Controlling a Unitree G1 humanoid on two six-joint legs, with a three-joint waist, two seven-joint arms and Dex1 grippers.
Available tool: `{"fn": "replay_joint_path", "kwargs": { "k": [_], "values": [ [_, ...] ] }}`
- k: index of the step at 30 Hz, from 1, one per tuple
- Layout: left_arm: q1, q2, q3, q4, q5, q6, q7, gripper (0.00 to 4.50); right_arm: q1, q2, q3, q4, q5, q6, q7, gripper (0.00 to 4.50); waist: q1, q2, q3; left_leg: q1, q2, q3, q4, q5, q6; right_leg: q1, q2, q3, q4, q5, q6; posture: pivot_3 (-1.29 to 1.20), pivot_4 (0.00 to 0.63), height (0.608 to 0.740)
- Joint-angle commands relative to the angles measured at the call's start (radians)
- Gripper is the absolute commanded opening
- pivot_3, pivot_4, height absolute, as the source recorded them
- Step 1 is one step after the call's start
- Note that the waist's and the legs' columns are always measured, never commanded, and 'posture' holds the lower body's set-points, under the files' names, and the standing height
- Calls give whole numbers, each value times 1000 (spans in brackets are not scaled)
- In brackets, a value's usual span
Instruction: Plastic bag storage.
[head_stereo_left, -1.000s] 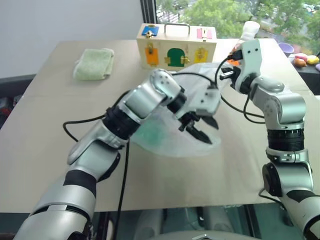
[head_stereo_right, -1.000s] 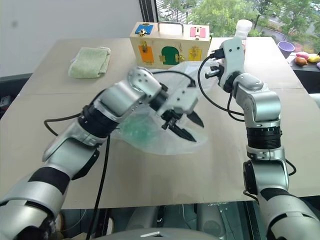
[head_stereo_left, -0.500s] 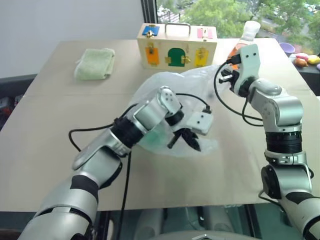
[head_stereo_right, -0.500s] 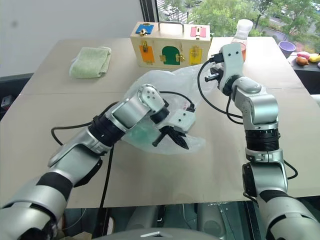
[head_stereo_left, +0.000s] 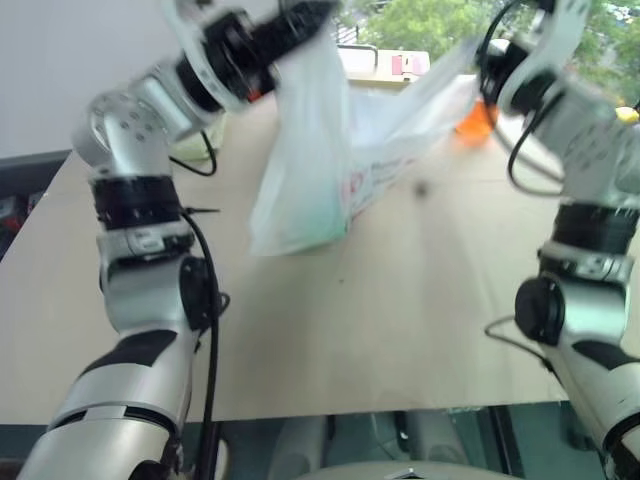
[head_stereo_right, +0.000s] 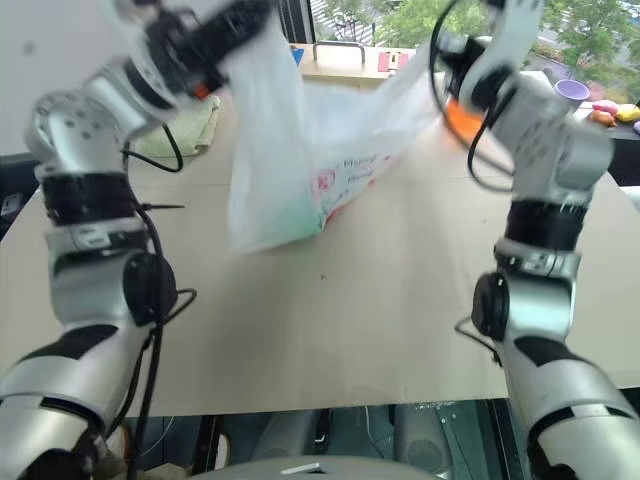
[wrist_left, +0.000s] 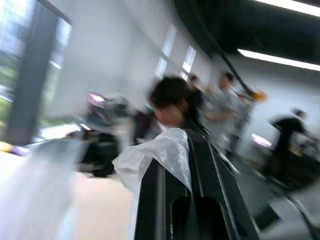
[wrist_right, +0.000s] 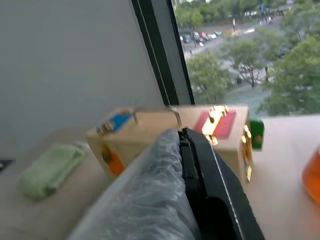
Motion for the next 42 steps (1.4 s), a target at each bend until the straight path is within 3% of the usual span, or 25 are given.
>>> {"fn": "replay_joint_path", "kwargs": {
  "k": [1,4,7,10,13,17,21,23,27,28,29,31,33,36,38,39,42],
  "values": [
    [-124,38,16,177,67,-193,13,22,-107,-51,-33,21,38,-13,-9,0,7,0,0,-1,0,0,0,0,0,0,0,0,-1,0,0,0,150,740],
    [-226,41,-8,358,167,-394,62,22,-161,-110,-20,19,33,-5,-6,0,11,0,0,-3,-2,0,0,0,0,-1,-1,-1,-1,0,0,0,150,740],
    [-285,26,-30,452,228,-503,51,22,-159,-175,5,-31,19,12,-1,0,7,0,0,-18,-2,0,2,3,-4,-16,-2,0,3,0,0,0,150,740],
    [-278,6,-51,464,253,-523,17,22,-96,-222,16,-137,28,62,-11,0,1,0,0,-24,-2,2,2,3,-5,-26,-2,1,10,0,0,0,150,740],
    [-176,-6,-98,348,268,-501,-29,22,54,-274,48,-321,28,151,-14,0,-7,0,0,-27,-2,2,2,3,-5,-29,-2,1,11,0,0,0,150,740],
    [176,10,-170,-130,224,-334,-21,22,385,-314,-1,-640,80,324,-23,0,-21,1,0,-28,-2,2,3,3,-4,-29,-3,1,12,0,0,0,150,740],
    [582,25,-195,-538,215,-275,68,22,748,-334,-17,-892,105,376,5,0,-23,1,-1,-27,-1,2,3,3,-4,-29,-3,3,14,0,0,0,150,740],
    [763,17,-191,-633,235,-292,116,22,945,-328,45,-995,89,319,27,0,-20,1,-1,-27,-1,3,5,3,-4,-30,-3,5,15,0,0,0,150,740],
    [913,-4,-215,-673,297,-381,190,22,1168,-420,235,-1046,-60,106,82,0,-4,0,0,-10,-1,5,9,0,1,-13,-2,6,14,0,0,0,150,740],
    [941,-11,-215,-678,315,-403,214,0,1205,-399,245,-1033,-80,48,85,420,2,0,1,-8,-1,5,9,0,1,-11,-2,6,13,0,1,0,150,740],
    [968,-20,-199,-686,313,-415,234,0,1240,-378,250,-1018,-89,-16,99,534,8,-2,0,-6,0,6,13,0,1,-7,0,6,12,-3,2,0,150,740],
    [1024,-26,-160,-732,270,-425,238,535,1314,-326,217,-995,-76,-131,140,1279,7,-4,-2,16,8,5,18,0,1,19,2,1,5,-4,2,0,150,740],
    [1074,-19,-114,-776,238,-408,270,1264,1388,-307,163,-1004,-43,-199,203,2229,8,-4,-2,18,12,3,16,-3,-4,23,3,0,0,-4,2,0,150,740],
    [1174,4,-51,-840,195,-379,296,2709,1488,-293,44,-1017,20,-258,277,3728,10,-4,-2,15,12,5,15,-1,1,20,2,1,0,-4,2,0,150,740],
    [1262,28,-62,-890,207,-409,260,3496,1525,-297,-18,-1016,56,-278,315,4434,9,-3,-3,13,11,6,14,-1,1,17,3,2,-1,-3,2,0,150,740],
    [1314,44,-71,-913,217,-428,236,3943,1539,-298,-54,-1010,74,-287,330,4500,10,-3,-3,12,9,7,13,-1,1,16,3,2,-1,0,3,0,150,740],
    [1424,67,-82,-967,216,-449,216,3943,1581,-320,-154,-974,97,-312,384,4500,16,-4,-3,11,9,8,8,-2,2,15,2,4,-3,-1,-1,0,150,740]
  ]
}}
